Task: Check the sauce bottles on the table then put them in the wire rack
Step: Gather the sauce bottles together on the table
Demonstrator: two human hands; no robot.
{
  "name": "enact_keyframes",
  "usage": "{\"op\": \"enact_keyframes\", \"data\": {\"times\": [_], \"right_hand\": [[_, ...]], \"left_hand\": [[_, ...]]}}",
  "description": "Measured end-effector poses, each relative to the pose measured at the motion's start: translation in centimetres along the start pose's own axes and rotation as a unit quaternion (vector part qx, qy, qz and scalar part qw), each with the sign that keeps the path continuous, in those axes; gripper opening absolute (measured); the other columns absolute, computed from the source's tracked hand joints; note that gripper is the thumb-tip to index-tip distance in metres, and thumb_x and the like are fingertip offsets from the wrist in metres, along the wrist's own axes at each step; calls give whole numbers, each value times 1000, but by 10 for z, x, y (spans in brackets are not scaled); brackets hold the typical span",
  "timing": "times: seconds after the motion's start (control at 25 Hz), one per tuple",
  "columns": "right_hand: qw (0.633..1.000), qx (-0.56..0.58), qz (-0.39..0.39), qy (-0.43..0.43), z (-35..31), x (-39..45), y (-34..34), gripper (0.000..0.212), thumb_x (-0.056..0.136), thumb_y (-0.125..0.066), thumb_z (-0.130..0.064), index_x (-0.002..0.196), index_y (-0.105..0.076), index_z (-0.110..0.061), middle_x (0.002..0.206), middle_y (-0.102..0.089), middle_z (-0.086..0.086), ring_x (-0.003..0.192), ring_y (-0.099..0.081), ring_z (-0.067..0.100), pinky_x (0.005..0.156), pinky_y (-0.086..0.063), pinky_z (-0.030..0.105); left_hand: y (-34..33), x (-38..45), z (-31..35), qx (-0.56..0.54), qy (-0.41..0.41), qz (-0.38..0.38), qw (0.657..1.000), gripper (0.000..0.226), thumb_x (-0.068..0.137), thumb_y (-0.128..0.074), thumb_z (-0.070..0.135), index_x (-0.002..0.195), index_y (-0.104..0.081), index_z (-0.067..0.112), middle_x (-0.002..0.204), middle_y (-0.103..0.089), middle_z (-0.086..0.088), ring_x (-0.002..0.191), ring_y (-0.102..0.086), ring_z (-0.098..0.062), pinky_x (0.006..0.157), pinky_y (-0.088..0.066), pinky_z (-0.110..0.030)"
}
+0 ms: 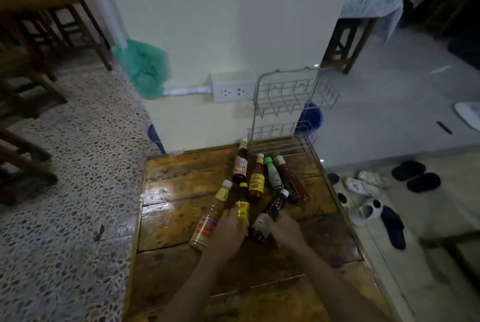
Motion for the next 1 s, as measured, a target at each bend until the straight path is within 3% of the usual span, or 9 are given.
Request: {"op": "enact_keyframes", "data": {"times": [0.08,0.2,0.28,0.4,0.6,0.8,0.92,1.0], "right_hand": [[995,61,39,-70,1,23,-11,44,92,-61,-56,117,-52,-21,103,-61,0,93,-65,24,75,-60,43],[986,86,43,-135,8,41,-19,63,79,-68,-65,121,-50,-22,111,-62,3,91,-67,25,60,-63,40],[977,127,9,-168,13,44,-18,57,80,-73,-56,118,-53,-19,113,-61,5,93,-68,27,55,-61,35],[971,159,-47,-170,18,36,-8,43,77,-77,-41,111,-65,-18,107,-69,6,89,-71,25,67,-64,42],[990,90,-81,-75,52,1,27,41,71,-78,-40,106,-59,-31,102,-68,-4,92,-68,16,74,-62,42],[997,49,27,57,88,-23,98,57,71,-85,-35,118,-53,-32,110,-63,-14,102,-60,6,76,-49,21],[991,31,84,101,112,-16,124,57,74,-85,-37,121,-53,-36,114,-59,-18,101,-57,2,79,-46,14],[988,19,80,129,124,-8,136,56,76,-83,-41,122,-51,-42,115,-57,-21,103,-58,2,82,-50,19]], "left_hand": [[-21,31,2,-8,31,21,999,55,105,-54,29,154,-36,11,146,-46,-14,131,-50,-29,103,-44,-36],[-39,55,5,29,93,22,995,67,103,-59,24,158,-25,7,147,-44,-19,133,-49,-35,104,-47,-44],[-46,60,-1,12,120,25,992,71,100,-63,16,158,-23,5,146,-47,-20,132,-50,-36,105,-47,-47],[-48,49,-4,-70,150,58,985,68,96,-67,9,155,-33,4,146,-51,-18,133,-51,-36,108,-47,-48],[-57,-2,23,-137,115,108,978,70,92,-74,10,154,-41,11,145,-49,-6,134,-50,-24,104,-42,-32],[-92,-5,87,-174,36,66,982,61,79,-82,2,130,-58,27,126,-47,6,118,-56,-16,100,-44,-29],[-122,-2,127,-205,31,62,976,62,78,-86,5,123,-55,34,126,-51,7,113,-54,-7,100,-45,-28],[-142,-2,140,-230,50,79,969,63,78,-86,7,128,-56,31,131,-58,9,119,-55,-9,102,-47,-31]]}}
Point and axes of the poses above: each hand's wrist, its own x-axis towards the middle knuckle, its own y-axis out of the back of the hand, z = x × y, the point moved 1 cm from there along x, towards the middle knuckle
